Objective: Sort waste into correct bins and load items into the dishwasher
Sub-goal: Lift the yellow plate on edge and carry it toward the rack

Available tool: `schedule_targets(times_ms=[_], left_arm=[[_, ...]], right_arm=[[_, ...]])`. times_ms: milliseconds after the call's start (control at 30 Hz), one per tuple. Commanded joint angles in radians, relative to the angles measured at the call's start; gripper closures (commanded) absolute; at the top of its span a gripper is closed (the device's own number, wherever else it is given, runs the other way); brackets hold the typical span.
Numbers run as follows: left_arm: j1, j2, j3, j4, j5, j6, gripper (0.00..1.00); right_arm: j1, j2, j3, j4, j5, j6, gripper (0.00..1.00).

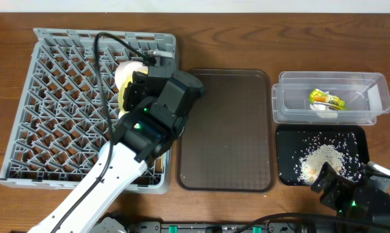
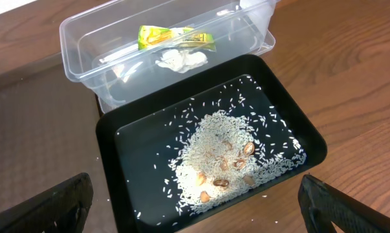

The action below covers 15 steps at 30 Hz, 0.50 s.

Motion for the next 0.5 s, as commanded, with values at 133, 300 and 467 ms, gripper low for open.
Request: schedule_targets(times_ms=[133, 300, 467], left_arm=[[0.008, 0.125, -0.002, 0.044, -0.052, 0.046, 0.92], [0.012, 0.176, -0.001, 0.065, -0.051, 0.022, 0.92], [0.030, 0.143, -0.001, 0.006, 0.330, -0.111, 0.68]], right_arm=[[-0.006, 0.000, 0.004, -0.001, 0.004, 0.005, 0.01], [-0.006, 0.000, 0.004, -0.001, 0.004, 0.005, 0.01], [-0.006, 0.000, 0.004, -0.001, 0.004, 0.005, 0.01]])
